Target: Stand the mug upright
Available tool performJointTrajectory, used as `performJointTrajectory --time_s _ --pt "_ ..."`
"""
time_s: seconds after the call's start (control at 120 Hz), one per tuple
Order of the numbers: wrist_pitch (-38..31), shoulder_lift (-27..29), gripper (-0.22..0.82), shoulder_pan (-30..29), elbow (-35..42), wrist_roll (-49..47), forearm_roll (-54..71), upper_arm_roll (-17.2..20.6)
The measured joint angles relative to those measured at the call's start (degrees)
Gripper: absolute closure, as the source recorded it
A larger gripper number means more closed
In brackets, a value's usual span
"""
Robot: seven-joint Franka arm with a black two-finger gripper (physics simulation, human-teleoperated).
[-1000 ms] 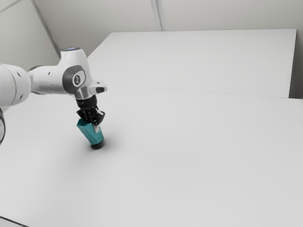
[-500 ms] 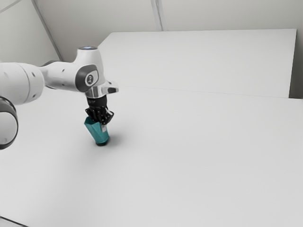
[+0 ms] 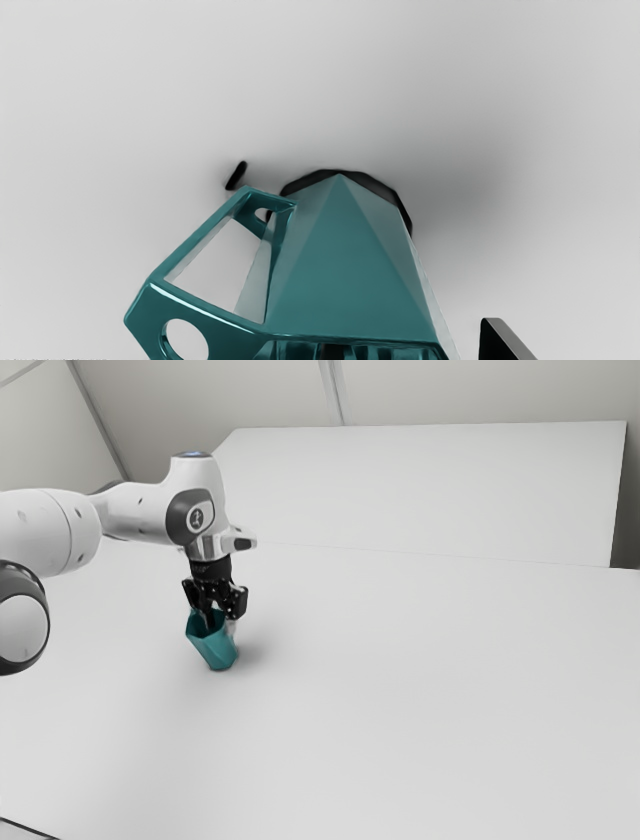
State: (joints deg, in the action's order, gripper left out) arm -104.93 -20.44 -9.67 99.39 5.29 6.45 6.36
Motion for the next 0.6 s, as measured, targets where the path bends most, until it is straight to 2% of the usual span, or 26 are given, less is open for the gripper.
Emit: performJointTrajectory --time_s 0.375,0.6 --pt "0.4 -0.1 0.19 0.1 -2.7 -0.8 -0.2 0.3" --pt "-0.3 3.4 0.07 0.1 -2.5 -1.1 -0.8 0.1"
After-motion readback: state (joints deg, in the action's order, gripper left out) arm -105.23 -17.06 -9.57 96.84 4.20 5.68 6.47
